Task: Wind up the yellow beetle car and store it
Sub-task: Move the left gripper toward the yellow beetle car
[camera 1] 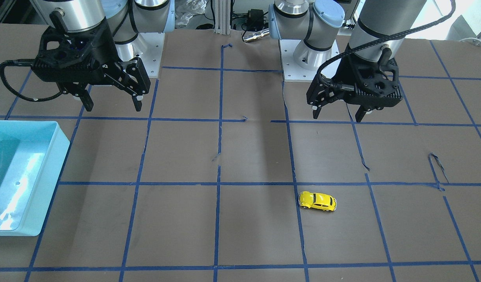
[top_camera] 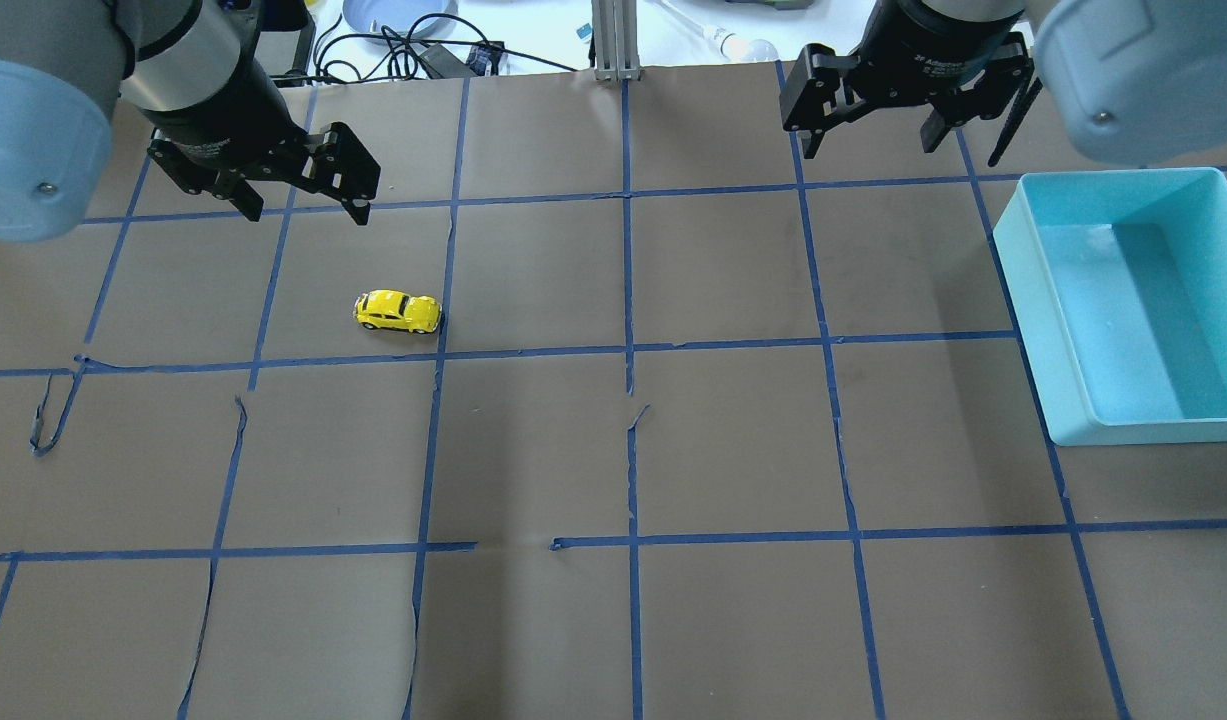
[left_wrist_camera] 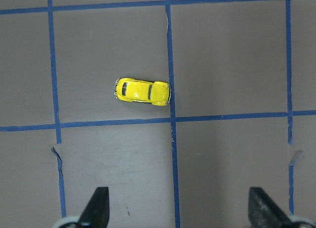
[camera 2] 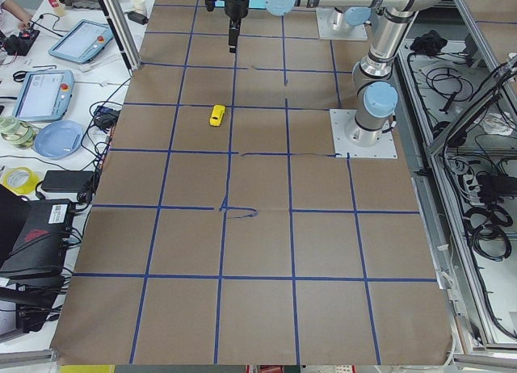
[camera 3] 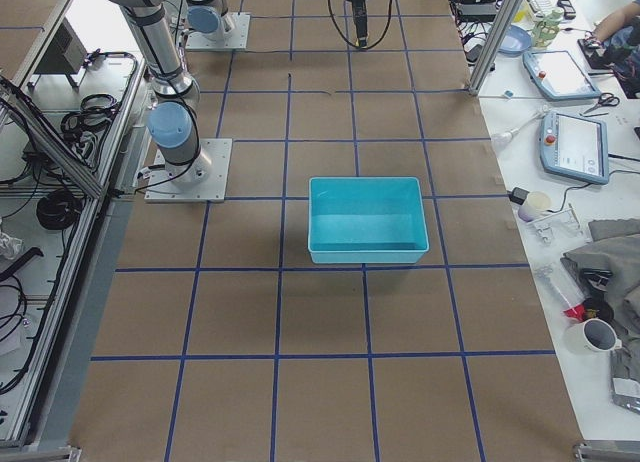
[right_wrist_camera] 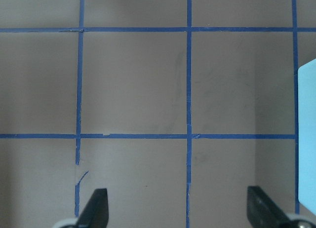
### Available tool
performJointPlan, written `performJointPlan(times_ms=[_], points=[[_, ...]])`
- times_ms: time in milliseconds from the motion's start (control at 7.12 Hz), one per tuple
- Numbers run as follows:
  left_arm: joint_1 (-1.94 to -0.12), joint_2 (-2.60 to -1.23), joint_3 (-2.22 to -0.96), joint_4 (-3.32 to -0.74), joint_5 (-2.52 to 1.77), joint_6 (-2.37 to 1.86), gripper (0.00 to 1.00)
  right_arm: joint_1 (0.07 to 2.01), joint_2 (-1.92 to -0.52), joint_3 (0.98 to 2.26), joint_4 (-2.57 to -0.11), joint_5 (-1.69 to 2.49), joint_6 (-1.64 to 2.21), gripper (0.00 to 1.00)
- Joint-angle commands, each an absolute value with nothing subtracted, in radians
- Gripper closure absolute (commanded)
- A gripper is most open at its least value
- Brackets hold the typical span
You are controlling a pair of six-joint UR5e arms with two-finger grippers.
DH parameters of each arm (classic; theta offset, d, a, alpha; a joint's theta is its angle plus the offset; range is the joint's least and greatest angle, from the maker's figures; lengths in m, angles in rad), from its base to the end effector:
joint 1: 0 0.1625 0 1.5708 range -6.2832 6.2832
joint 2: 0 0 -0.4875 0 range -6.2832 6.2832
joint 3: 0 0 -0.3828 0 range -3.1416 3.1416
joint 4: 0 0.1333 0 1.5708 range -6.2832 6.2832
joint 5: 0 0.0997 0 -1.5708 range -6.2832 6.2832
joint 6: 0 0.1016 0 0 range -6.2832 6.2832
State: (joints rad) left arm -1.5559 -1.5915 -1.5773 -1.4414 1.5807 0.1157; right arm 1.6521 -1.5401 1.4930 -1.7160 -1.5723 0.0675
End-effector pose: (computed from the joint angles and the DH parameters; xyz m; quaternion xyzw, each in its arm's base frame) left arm -0.1248 -0.5042 0.5486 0.0501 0.9974 -0.0506 0.0083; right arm 0.1745 -0.5021 0.5871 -0.0068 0.9954 -0.0958 0.0064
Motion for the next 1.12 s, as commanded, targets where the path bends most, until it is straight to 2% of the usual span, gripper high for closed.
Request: performJointPlan(times_ms=[0, 982], points=[[-1.557, -1.597, -1.580, -1.425, 1.579, 0.164, 0.03, 1.652, -1.540, 1.493, -1.717, -1.572, 0.067, 0.00], [-1.555, -1.608, -1.582, -1.424, 1.580, 0.195, 0.01, 1.652, -1.539, 1.494, -1.717, -1.571, 0.067, 0.00]])
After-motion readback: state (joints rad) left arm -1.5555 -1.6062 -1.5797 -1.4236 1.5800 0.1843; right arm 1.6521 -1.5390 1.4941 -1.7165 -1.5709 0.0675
